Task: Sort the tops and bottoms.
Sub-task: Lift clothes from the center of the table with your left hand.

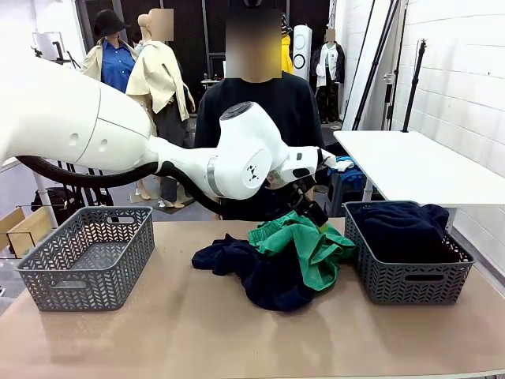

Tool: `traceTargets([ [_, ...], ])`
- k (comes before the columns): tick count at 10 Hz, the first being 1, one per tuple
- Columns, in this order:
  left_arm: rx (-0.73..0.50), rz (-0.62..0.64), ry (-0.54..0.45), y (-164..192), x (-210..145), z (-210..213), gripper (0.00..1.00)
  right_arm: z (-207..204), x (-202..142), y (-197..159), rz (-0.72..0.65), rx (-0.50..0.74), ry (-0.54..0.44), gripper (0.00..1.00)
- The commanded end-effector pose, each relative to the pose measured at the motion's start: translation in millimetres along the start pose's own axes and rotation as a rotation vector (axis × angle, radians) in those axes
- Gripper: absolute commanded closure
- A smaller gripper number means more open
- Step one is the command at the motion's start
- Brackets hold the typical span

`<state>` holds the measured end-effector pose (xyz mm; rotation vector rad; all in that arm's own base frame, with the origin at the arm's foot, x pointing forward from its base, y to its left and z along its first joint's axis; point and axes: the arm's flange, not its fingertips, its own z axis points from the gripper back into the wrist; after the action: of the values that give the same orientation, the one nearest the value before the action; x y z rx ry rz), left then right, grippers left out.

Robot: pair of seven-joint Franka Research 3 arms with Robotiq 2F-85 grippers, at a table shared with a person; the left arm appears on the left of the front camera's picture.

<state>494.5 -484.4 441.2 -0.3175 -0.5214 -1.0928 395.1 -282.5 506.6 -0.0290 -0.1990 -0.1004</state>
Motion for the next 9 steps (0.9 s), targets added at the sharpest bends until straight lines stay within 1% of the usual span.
traceTargets([
  [1, -0.015, -0.036, 0.076, 8.2, -0.4, -2.0, 0.0, 0.4, -0.1, -1.0, 0.005, -0.014, 0.006, 0.0],
  [5, -0.025, -0.038, 0.157, 7.0, -11.2, -11.7, 0.0, 0.4, -0.1, -1.0, 0.005, -0.014, 0.006, 0.0],
  [9, 0.051, -0.049, 0.248, 5.5, -17.5, -18.3, 0.0, 0.4, -0.1, -1.0, 0.005, -0.014, 0.006, 0.0],
])
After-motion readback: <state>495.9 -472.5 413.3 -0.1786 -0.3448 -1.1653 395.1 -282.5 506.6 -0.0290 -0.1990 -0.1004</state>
